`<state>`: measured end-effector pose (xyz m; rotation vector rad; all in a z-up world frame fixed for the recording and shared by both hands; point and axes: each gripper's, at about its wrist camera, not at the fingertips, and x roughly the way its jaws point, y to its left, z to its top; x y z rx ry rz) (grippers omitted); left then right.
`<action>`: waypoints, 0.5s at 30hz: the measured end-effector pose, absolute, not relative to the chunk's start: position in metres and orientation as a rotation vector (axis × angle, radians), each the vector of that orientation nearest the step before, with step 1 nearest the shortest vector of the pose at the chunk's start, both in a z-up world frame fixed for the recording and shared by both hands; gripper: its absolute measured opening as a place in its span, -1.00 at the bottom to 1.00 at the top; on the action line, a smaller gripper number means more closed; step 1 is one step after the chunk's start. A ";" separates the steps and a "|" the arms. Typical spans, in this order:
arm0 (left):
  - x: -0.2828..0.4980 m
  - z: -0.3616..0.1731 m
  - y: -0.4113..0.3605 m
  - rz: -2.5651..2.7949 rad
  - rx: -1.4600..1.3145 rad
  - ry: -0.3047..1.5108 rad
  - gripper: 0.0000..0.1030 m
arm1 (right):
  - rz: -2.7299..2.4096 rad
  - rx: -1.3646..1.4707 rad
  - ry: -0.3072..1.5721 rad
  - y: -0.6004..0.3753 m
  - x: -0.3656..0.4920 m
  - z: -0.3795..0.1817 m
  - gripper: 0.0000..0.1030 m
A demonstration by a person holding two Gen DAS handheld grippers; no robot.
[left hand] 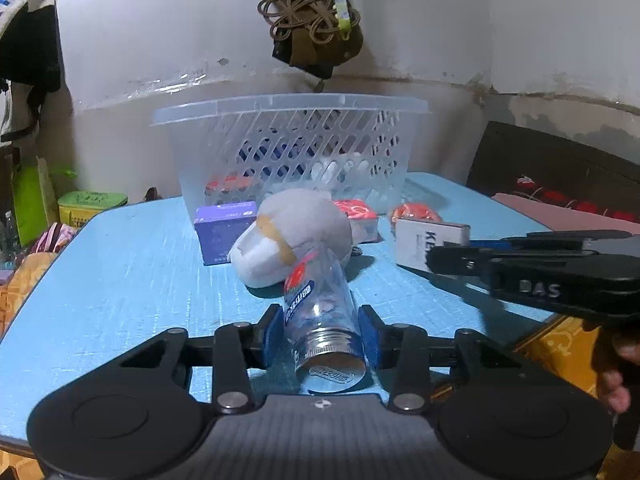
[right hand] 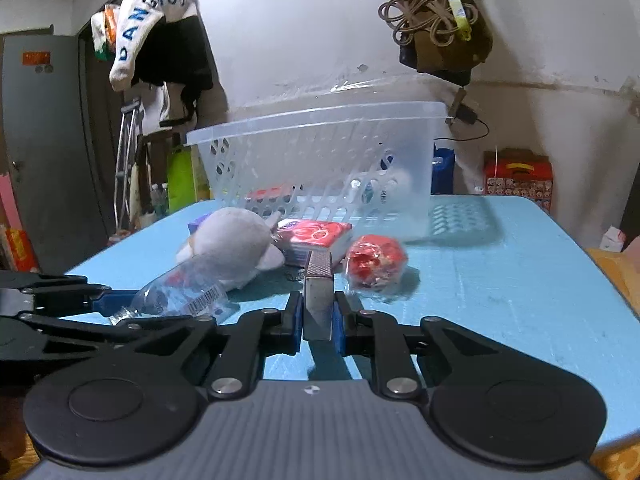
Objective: Organize objects
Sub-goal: 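Lift and carry the matchbox and clear bottle over the clear basket with both tools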
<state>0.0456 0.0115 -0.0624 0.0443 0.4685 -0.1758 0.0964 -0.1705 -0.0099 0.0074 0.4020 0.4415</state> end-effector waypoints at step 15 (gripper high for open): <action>0.026 -0.040 0.030 -0.154 0.064 0.388 -0.13 | 0.402 0.027 0.402 -0.196 0.081 0.001 -0.66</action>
